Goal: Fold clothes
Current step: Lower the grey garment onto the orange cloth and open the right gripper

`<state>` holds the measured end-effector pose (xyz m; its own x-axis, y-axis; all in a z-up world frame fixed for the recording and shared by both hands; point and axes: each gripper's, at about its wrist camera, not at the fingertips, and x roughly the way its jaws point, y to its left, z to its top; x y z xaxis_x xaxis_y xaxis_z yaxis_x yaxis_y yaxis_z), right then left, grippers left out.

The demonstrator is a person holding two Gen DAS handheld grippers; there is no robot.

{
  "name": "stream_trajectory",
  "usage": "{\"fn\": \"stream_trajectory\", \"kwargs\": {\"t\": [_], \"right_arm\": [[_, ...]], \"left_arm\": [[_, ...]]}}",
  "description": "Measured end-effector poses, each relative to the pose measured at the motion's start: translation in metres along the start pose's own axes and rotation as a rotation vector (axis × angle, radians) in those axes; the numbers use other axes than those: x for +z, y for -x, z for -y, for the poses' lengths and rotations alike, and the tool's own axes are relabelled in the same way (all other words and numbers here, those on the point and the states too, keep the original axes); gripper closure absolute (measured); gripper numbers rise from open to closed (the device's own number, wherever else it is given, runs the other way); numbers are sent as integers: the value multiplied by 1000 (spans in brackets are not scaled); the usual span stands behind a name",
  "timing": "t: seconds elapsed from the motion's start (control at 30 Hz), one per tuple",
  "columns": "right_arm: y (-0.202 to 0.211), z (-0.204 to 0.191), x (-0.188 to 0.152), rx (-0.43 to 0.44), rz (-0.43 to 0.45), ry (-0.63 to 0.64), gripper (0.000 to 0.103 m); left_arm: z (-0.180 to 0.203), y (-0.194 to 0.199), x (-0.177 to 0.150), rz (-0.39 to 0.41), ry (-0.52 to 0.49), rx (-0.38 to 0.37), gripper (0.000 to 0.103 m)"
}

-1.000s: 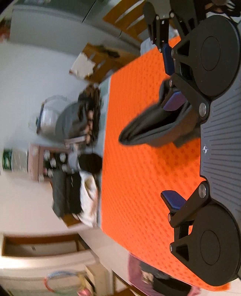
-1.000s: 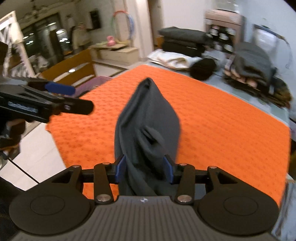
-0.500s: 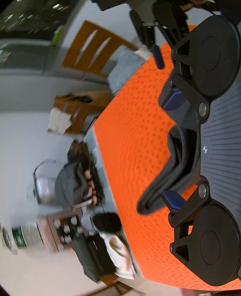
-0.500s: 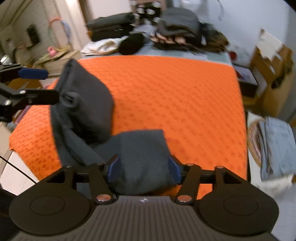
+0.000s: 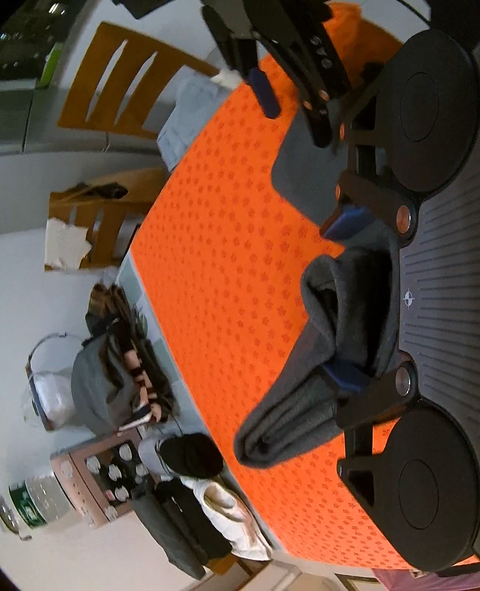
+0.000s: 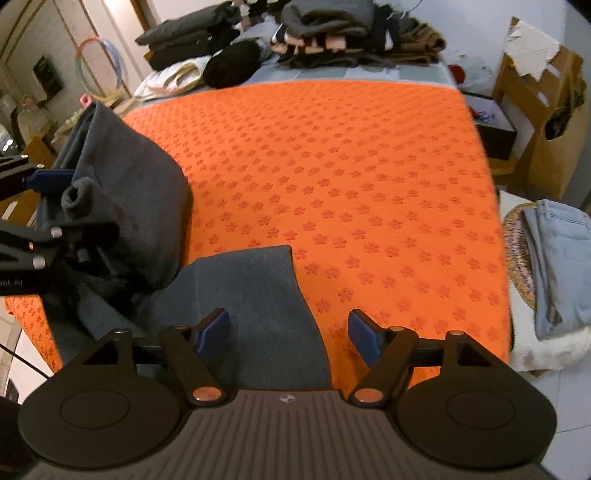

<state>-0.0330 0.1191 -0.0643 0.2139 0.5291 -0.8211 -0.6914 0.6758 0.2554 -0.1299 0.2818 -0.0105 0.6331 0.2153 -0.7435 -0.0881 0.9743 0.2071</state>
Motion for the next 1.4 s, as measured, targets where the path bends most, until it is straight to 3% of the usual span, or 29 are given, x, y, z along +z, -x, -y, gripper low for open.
{"fn": "stream_trajectory", "kwargs": {"t": [0.07, 0.1, 0.13, 0.2, 0.23, 0.6, 0.8, 1.0, 1.17, 1.27, 1.4], "right_arm": [[-9, -1, 5, 22, -21, 14, 34], [-13, -2, 6, 34, -32, 22, 44], [-16, -3, 8, 45, -43, 29, 64], [-19, -4, 11, 56, -49, 36, 91], [-19, -4, 13, 57, -47, 37, 99], [67, 2, 59, -18, 237, 9, 101], [95, 27, 73, -107, 307, -42, 101], [78, 32, 58, -135, 255, -64, 101], [57, 18, 46, -155, 205, -40, 100], [52, 16, 40, -171, 181, -41, 98], [55, 15, 29, -213, 169, -7, 92]], "left_arm": [[-3, -2, -1, -1, 22, 23, 55], [-5, -2, -1, -2, 36, 29, 64], [-8, -1, -2, -3, 53, 38, 73], [-16, 1, -3, 2, 84, 60, 83], [-20, 3, -3, 12, 102, 79, 84], [-126, 68, 0, 146, 456, 379, 88], [-161, 82, -32, 94, 609, 472, 88], [-169, 63, -75, -36, 700, 435, 85], [-156, 61, -94, -58, 687, 428, 80], [-149, 62, -98, -62, 688, 422, 70], [-152, 64, -103, -50, 744, 420, 45]]}}
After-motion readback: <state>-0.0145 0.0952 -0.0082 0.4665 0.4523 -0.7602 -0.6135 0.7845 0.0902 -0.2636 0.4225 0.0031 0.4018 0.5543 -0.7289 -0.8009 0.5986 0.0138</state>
